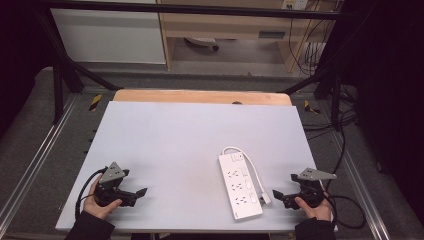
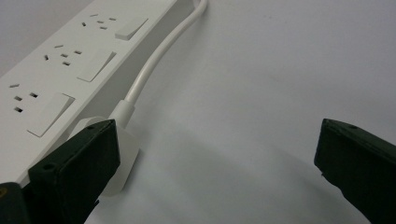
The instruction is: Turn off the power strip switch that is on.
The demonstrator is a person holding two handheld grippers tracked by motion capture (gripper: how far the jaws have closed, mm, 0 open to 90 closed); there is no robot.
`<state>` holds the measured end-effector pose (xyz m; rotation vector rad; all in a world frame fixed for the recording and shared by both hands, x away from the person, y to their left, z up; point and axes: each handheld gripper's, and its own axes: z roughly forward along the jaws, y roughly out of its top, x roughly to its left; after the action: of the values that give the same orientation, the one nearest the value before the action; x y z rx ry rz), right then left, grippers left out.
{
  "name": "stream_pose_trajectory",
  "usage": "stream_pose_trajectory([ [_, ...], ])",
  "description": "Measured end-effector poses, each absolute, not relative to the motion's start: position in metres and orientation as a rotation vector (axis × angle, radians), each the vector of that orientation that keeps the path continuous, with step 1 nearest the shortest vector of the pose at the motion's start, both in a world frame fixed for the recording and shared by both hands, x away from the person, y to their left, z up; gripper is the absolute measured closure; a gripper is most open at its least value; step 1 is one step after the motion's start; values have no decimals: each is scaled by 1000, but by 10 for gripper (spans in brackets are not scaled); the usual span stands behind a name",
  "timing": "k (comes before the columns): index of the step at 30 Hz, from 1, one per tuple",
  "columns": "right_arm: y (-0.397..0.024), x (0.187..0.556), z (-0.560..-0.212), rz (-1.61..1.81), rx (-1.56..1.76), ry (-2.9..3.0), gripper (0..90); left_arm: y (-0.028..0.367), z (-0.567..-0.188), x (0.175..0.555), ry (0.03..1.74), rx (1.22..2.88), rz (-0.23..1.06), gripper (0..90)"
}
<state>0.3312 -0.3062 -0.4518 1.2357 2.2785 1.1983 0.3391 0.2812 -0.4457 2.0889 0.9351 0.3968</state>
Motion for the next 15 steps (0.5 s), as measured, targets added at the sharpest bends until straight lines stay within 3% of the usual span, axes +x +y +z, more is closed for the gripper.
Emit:
stream_pose_trajectory([
  [15,-306,330,-450,1197,1243,2269,8,283,-447,339,948,2088,380,31],
])
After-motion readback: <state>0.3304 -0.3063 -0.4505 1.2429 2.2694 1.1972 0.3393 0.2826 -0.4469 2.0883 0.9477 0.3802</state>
